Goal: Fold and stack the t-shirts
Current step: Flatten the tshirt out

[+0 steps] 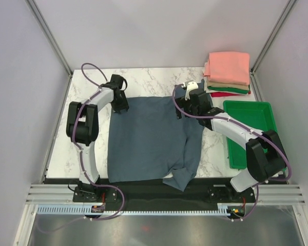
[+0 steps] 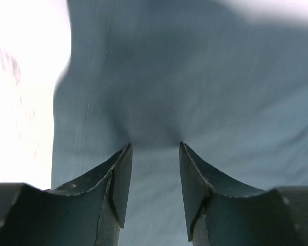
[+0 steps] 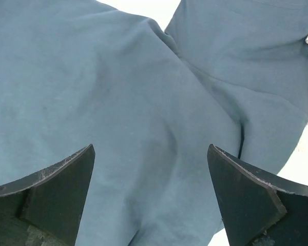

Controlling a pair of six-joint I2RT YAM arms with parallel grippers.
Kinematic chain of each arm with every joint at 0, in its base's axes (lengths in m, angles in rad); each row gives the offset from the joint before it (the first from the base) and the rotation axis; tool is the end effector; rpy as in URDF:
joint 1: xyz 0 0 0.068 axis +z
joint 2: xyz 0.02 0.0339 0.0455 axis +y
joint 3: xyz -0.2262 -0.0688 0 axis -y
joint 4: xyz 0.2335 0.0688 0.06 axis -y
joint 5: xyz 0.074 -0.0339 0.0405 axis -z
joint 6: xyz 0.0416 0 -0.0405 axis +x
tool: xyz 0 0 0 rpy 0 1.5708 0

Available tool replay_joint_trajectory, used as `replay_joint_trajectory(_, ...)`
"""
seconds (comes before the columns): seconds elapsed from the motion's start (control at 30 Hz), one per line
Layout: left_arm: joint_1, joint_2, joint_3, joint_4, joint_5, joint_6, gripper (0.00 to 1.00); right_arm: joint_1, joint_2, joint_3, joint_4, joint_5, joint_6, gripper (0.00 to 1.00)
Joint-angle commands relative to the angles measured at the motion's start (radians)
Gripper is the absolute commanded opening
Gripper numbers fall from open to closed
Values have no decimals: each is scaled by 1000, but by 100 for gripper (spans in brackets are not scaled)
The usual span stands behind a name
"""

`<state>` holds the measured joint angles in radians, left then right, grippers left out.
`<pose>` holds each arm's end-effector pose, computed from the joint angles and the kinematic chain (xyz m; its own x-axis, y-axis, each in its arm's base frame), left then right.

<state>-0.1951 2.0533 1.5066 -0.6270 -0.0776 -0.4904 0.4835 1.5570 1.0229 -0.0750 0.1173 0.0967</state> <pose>0.3933 -0.0744 0.1373 -0.8752 -0.3057 -0.3748 -0.2815 0.9521 -0.1191 0.3059 0.1551 0.2065 -0.5406 -0.1755 -0.8228 -0.3260 0.9453 0.0125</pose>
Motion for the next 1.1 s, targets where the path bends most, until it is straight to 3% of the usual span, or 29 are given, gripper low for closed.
replay_joint_trajectory(0.0, 14, 119, 149, -80, -111, 7, 49, 0, -52, -18, 47, -27, 31, 98)
replay_joint_trajectory(0.13, 54, 226, 279, -164, -198, 59, 39, -2, -75, -29, 49, -39, 32, 98)
replay_joint_trajectory(0.17, 69, 267, 309, -181, -212, 71, 33, -2, -81, -30, 49, -38, 32, 98)
replay_joint_trajectory(0.33, 193, 458, 637, -329, -306, 168, 35, -3, -106, -53, 64, -45, 34, 98)
replay_joint_trajectory(0.37, 224, 490, 689, -341, -294, 176, 18, -3, -104, -55, 66, -45, 38, 98)
replay_joint_trajectory(0.4, 256, 531, 789, -361, -281, 179, 17, -3, -97, -53, 67, -60, 37, 98)
replay_joint_trajectory(0.43, 269, 541, 826, -376, -325, 156, 33, -5, -92, -49, 67, -65, 37, 98)
replay_joint_trajectory(0.53, 321, 510, 905, -382, -288, 157, 38, -5, -77, -41, 66, -73, 38, 98)
replay_joint_trajectory(0.57, 333, 495, 918, -387, -280, 151, 48, -3, -78, -43, 67, -74, 38, 98)
replay_joint_trajectory(0.6, 351, 469, 917, -385, -272, 145, 53, -5, -75, -44, 67, -83, 41, 98)
replay_joint_trajectory(0.77, 341, 227, 795, -376, -212, 107, 61, -5, -26, -12, 17, -169, 83, 98)
replay_joint_trajectory(0.93, 290, -79, 433, -291, -171, 61, 61, 18, -87, -151, 0, -300, 253, 95)
replay_joint_trajectory(1.07, 267, -411, 61, -205, -162, 30, 61, 148, -321, -354, -11, -182, 371, 97)
